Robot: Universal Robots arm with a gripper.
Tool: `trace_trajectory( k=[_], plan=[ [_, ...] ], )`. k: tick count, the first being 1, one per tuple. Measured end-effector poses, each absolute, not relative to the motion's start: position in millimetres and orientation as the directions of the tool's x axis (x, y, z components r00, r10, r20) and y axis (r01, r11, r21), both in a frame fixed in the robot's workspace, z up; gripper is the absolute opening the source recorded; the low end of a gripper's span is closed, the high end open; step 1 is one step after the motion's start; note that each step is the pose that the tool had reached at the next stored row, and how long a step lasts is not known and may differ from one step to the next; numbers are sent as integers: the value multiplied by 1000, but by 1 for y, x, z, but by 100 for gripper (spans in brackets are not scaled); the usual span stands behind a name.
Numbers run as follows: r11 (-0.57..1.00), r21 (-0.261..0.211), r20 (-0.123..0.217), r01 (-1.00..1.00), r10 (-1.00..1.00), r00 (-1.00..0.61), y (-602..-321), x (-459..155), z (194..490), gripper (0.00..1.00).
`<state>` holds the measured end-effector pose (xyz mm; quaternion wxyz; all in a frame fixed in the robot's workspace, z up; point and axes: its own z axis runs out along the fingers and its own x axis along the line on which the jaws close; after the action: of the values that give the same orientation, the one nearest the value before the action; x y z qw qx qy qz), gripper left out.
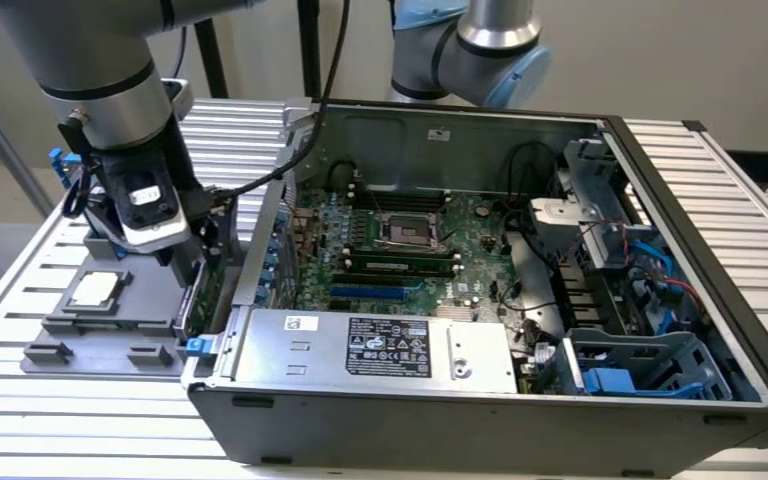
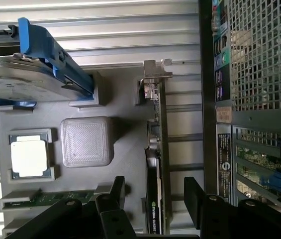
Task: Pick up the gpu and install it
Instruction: 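Pick up the gpu and move the gpu toward the slot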
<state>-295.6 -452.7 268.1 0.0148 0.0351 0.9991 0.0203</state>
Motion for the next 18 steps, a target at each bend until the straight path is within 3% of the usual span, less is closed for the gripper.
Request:
trace_trajectory(
  k=[18],
  plan=[
    [996, 44, -36, 74, 76, -996, -453, -295, 243, 60]
  ],
)
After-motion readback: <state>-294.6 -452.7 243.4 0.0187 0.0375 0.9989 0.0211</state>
